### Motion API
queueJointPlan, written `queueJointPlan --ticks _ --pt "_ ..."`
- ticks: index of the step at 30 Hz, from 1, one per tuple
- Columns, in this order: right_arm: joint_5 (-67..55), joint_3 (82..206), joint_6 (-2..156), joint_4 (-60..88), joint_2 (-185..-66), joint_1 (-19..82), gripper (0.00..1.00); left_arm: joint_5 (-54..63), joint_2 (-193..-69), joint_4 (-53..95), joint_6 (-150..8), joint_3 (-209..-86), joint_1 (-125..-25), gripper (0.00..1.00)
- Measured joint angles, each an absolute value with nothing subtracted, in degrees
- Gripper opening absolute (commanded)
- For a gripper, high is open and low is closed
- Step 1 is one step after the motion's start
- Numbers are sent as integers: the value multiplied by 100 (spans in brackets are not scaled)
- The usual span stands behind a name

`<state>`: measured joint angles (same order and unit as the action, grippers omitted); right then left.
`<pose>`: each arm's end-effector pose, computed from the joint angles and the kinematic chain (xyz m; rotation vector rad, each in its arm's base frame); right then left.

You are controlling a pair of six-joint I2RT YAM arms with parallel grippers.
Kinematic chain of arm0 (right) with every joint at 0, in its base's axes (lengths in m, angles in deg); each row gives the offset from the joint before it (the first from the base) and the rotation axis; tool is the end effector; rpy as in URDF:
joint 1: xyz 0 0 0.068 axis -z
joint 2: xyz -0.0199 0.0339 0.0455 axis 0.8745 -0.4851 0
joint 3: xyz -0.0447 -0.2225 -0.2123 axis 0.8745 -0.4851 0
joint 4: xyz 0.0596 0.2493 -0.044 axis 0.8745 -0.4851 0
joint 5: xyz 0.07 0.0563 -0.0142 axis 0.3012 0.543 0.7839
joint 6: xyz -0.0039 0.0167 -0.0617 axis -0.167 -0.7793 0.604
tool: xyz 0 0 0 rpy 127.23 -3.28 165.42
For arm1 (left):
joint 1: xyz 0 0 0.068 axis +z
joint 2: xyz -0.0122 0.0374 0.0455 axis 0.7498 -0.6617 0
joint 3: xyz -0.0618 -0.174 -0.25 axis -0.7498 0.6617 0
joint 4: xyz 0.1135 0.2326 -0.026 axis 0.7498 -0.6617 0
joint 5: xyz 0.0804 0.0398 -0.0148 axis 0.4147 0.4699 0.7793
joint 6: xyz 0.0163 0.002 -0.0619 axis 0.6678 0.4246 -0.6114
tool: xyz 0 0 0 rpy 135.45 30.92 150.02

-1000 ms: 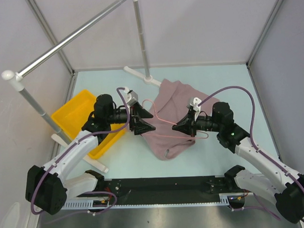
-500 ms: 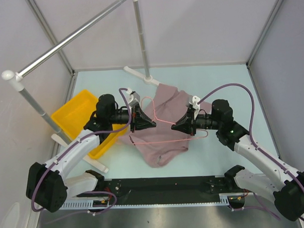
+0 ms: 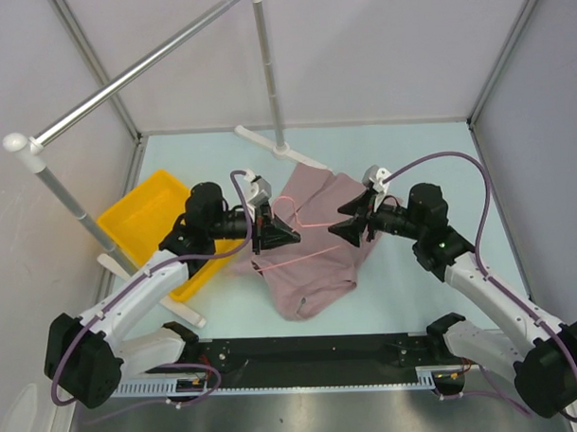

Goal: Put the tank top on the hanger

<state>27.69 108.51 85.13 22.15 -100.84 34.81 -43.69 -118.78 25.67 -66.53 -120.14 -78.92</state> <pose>0.1767 0.1231 0.3386 -0.9312 1.5088 0.9290 0.1799 -0.1532 0.3432 1.0837 1.5352 -1.3230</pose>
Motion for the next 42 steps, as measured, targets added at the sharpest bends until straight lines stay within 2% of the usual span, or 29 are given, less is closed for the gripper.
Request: queueJointPlan --ticks 1,5,13,16,21,24,31,38,42 --pt "2657 10851 8487 2215 -10081 3525 87 -4296 -11871 2506 -6638 -12030 -7931 0" --pt "2065 10866 8319 2156 -10005 3721 91 -3964 -11902 1953 -6480 -12268 -8075 0" --pt "559 11153 7956 1730 -9161 3970 82 -3254 -12166 248 -5499 -13192 -8117 0" --pt "41 11105 7857 1662 -8934 3164 81 -3127 -12230 -169 -5226 -13208 -8110 0" --pt "-853 10423 7497 1653 -8903 1190 81 -2950 -12234 -346 -5127 -13033 -8036 0" --pt "-1246 9848 7173 1684 -9220 248 79 -2893 -12215 -344 -5130 -12965 -7916 0" --pt "-1653 9194 6695 2375 -10514 -1030 72 -2808 -12103 -300 -5149 -12871 -7826 0" --pt "-1686 9205 6620 3207 -11692 -1304 72 -2799 -12068 -296 -5149 -12854 -7822 0" --pt "-1576 9229 6627 3577 -12175 -1306 67 -2797 -12040 -296 -5151 -12849 -7820 0"
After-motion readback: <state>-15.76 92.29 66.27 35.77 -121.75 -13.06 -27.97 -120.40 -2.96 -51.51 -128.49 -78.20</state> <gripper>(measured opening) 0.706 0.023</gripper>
